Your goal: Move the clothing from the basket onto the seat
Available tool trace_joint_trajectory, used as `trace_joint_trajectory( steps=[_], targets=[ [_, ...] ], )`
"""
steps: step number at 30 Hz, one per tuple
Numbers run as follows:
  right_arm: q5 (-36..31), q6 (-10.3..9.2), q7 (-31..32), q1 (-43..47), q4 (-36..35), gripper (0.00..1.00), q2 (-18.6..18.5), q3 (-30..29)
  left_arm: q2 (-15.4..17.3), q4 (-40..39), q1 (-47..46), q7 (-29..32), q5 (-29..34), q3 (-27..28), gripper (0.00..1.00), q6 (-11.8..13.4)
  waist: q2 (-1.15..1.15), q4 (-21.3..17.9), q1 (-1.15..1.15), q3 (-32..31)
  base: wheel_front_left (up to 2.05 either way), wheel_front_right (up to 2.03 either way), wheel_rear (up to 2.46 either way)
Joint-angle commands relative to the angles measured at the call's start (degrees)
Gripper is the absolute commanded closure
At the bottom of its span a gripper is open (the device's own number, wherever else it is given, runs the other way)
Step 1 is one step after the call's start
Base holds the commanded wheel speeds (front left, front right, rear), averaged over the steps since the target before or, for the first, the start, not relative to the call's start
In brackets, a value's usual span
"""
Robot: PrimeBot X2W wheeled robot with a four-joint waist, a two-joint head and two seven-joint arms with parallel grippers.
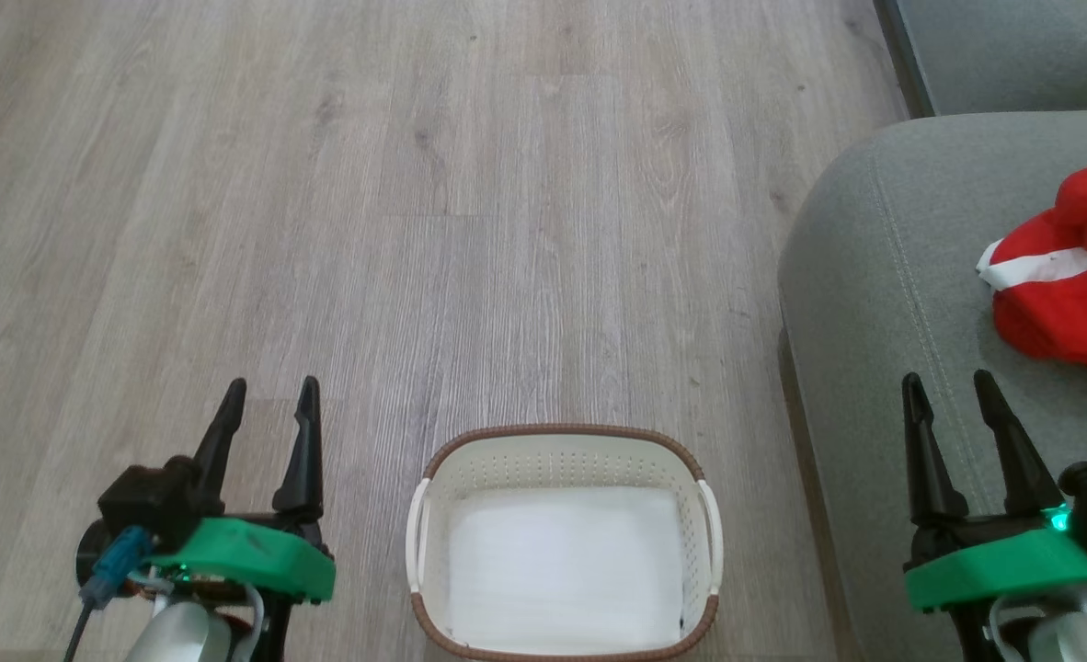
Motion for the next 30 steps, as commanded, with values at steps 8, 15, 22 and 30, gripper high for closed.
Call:
trace_joint_trajectory(
  steps=[8, 15, 22, 30],
  targets=[
    [-0.21, -0.02, -0.84, -2.17, -1.14, 0.00, -0.52, 1.73, -0.89, -0.49, -1.58, -0.60, 2.26, 4.24, 0.00, -1.89, 0.00, -0.18, 0.00, 0.09, 0.00, 0.00, 0.00],
    [-0.04, -0.02, -0.96, -2.48, -0.77, 0.00, -0.45, 2.00, -1.86, 0.52, -1.58, -0.60, 3.43, 5.26, 0.00, -3.04, 0.00, -0.38, 0.00, 0.02, 0.00, 0.00, 0.00],
    [0.15, -0.02, -1.06, -2.65, -0.45, 0.00, -0.47, 2.22, -2.54, 1.25, -1.56, -0.60, 4.28, 5.97, 0.00, -3.82, 0.00, -0.59, 0.00, -0.04, 0.00, 0.00, 0.00],
    [1.48, 0.00, -0.04, 0.11, 3.63, 1.00, 0.60, 1.33, -3.91, 5.27, 0.42, 0.62, 2.47, 3.90, 1.00, -4.39, 0.00, -0.71, 0.00, -0.02, 0.00, 0.00, 0.00]
  ],
)
